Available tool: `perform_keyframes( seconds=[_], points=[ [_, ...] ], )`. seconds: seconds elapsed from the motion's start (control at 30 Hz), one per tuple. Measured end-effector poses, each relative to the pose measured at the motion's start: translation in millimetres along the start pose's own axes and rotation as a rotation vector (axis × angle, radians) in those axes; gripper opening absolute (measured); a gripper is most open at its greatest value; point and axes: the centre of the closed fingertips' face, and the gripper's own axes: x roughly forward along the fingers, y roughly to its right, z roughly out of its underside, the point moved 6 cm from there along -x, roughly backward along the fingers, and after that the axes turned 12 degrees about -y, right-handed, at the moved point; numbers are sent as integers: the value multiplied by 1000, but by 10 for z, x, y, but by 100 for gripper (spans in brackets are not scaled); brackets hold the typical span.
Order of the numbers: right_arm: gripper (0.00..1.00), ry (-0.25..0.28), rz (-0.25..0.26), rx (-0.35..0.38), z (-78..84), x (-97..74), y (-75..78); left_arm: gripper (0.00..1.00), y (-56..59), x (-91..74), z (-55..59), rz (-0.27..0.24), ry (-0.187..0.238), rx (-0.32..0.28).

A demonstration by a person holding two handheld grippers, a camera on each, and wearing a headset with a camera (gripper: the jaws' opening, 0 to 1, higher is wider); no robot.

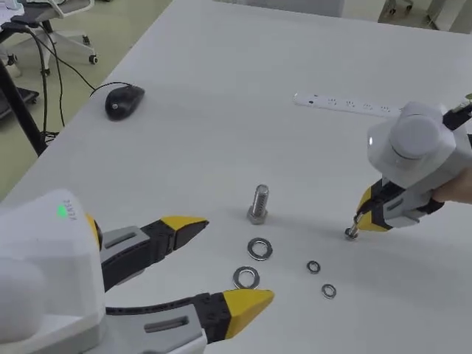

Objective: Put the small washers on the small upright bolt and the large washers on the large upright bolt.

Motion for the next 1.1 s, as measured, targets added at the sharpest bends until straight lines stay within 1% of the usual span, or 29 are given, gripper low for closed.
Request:
perform_keyframes(
  seconds=[0.1, 0.33, 0.53, 0.67, 0.77, 0.83, 0.9, 0.93, 1.1],
  points=[
    [12, 5, -8, 1, 0, 54, -12, 59, 11, 8, 27, 2, -8, -3],
    [13, 22, -23, 7, 27, 198, -31, 59, 14, 0, 45, 3, -14, -9],
    [13, 19, -19, -9, 33, 236, -44, 59, 8, -9, 46, 0, -18, -11],
    [14, 26, -17, -3, 47, 224, -39, 59, 15, -6, 33, 1, -20, -5],
    [14, 20, -14, 0, 76, 216, -45, 59, 30, -8, 16, 8, -15, -2],
    [15, 34, -23, 17, 102, 180, -62, 59, 40, -9, 6, 10, -17, 3],
    [15, 31, -10, 22, 143, 141, -66, 59, 47, -10, 6, 11, -25, 13],
    [15, 31, -14, 32, 160, 125, -72, 59, 49, -11, 3, 12, -25, 13],
    [15, 27, -2, 42, 266, 52, -140, 59, 80, -21, -39, 17, -17, 29]
  ],
)
